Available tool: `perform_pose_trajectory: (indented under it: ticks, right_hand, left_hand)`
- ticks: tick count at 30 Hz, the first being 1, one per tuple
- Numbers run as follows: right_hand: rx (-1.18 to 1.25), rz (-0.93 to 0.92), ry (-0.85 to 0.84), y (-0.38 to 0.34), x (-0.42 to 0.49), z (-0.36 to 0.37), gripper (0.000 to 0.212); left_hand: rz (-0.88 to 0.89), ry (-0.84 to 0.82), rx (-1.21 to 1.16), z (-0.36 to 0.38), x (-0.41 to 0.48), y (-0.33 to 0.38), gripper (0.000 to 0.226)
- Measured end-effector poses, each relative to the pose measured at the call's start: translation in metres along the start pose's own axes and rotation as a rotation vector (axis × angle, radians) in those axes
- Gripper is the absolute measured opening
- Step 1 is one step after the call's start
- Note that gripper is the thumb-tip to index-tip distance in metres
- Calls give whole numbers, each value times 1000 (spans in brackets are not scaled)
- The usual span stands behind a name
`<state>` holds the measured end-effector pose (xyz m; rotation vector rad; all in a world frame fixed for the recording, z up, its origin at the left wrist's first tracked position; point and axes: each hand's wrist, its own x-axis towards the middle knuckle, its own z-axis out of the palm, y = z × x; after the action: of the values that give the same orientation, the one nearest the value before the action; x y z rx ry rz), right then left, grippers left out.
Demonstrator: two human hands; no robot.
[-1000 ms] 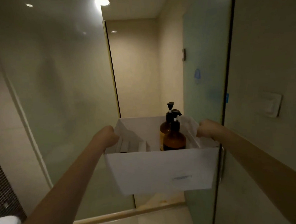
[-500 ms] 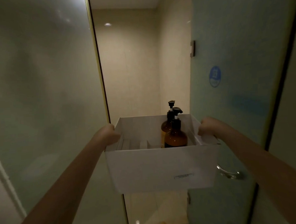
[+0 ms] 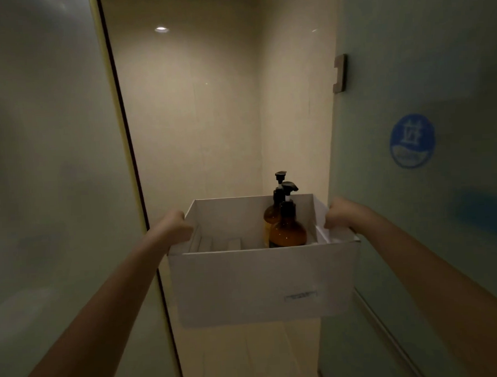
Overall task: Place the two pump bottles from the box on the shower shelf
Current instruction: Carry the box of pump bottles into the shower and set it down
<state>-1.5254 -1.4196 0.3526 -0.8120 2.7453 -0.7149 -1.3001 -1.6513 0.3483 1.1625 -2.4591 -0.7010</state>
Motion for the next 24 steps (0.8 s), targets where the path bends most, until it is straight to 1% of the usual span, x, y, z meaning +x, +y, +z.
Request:
perform_pose_trajectory:
  ticks: [3, 7, 12, 15, 19, 24]
  right_hand:
    - [-16, 20, 9, -7, 43, 8, 34]
    - [-11, 52, 14, -18, 100, 14, 33]
    - [5, 85, 26, -38, 166, 14, 29]
    - [6, 95, 19, -48, 202, 15, 27]
    - [6, 106, 20, -56, 260, 20, 27]
    - [-4, 84, -22, -63, 340, 30, 29]
  left_hand:
    - [26, -23, -7, 11, 50, 2, 14]
    - [67, -26, -28, 18, 118, 3, 27]
    - [100, -20, -28, 23, 196, 7, 28]
    - [101, -3, -30, 28, 239, 11, 23]
    - [82, 1, -20, 39, 297, 11, 26]
    - [29, 2, 21, 58, 361, 13, 26]
